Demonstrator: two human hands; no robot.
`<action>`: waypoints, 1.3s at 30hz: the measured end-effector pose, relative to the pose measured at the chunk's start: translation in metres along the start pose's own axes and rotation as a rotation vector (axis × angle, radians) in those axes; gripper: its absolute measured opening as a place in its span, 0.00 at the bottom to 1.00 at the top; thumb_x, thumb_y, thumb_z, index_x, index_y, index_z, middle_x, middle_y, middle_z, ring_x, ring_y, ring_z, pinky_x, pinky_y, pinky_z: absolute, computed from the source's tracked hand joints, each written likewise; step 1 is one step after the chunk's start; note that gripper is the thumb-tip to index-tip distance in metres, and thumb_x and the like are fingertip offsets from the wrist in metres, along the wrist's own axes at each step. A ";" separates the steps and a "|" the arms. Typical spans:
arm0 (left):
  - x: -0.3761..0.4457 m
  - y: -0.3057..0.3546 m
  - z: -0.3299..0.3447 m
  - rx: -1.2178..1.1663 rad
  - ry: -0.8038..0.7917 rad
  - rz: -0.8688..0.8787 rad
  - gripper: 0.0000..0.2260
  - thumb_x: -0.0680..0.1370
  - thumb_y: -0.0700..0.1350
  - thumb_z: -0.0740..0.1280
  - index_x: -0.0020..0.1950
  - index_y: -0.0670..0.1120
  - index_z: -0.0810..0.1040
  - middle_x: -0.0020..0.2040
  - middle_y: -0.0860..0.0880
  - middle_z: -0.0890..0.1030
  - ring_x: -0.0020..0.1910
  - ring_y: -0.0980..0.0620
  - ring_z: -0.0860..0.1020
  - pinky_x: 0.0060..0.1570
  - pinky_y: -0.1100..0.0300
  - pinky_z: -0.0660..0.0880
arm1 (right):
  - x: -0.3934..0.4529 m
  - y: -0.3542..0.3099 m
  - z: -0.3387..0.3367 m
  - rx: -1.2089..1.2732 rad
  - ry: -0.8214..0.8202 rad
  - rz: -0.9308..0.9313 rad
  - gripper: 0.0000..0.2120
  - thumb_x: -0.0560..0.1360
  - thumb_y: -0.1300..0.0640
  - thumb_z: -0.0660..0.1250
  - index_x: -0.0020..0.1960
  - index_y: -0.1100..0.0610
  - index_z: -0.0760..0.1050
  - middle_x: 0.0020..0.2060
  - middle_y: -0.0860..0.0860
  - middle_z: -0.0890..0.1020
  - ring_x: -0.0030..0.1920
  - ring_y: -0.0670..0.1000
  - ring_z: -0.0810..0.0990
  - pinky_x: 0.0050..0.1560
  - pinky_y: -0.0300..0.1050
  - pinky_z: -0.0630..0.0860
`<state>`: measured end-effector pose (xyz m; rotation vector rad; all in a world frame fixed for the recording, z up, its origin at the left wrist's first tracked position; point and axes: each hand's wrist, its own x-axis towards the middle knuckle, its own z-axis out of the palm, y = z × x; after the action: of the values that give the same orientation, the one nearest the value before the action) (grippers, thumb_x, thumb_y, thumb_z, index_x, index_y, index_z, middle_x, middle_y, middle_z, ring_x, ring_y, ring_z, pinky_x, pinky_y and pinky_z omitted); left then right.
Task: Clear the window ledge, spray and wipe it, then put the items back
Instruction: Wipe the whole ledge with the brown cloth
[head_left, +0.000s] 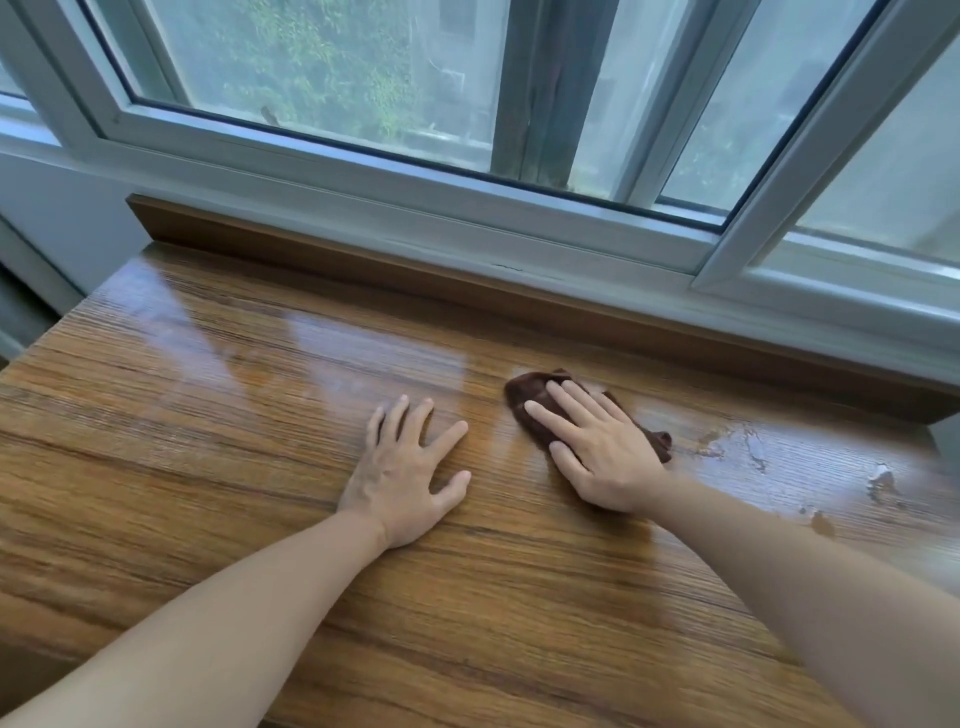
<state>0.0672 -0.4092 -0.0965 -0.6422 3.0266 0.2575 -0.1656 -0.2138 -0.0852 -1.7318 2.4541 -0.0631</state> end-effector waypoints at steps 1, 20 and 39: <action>0.000 0.001 0.000 -0.003 0.002 0.003 0.30 0.80 0.69 0.47 0.81 0.63 0.55 0.83 0.45 0.53 0.82 0.41 0.46 0.80 0.42 0.41 | -0.002 0.005 -0.001 -0.011 -0.014 -0.026 0.27 0.84 0.42 0.49 0.83 0.37 0.51 0.84 0.46 0.52 0.84 0.49 0.46 0.82 0.50 0.46; 0.003 -0.002 0.003 -0.017 0.003 0.002 0.31 0.79 0.69 0.47 0.81 0.62 0.56 0.83 0.45 0.55 0.82 0.41 0.48 0.80 0.41 0.43 | 0.037 0.028 -0.004 0.040 0.085 0.457 0.29 0.81 0.42 0.48 0.82 0.42 0.55 0.83 0.53 0.59 0.83 0.55 0.53 0.82 0.57 0.52; 0.001 -0.001 0.003 0.012 -0.007 -0.005 0.32 0.78 0.70 0.45 0.80 0.62 0.56 0.83 0.45 0.55 0.82 0.40 0.47 0.80 0.40 0.43 | -0.086 -0.033 0.007 -0.052 -0.091 -0.120 0.27 0.85 0.42 0.48 0.84 0.38 0.51 0.84 0.49 0.53 0.84 0.51 0.47 0.83 0.55 0.46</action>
<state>0.0666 -0.4101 -0.1000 -0.6461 3.0168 0.2415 -0.1055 -0.1442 -0.0806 -1.8593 2.3062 0.0656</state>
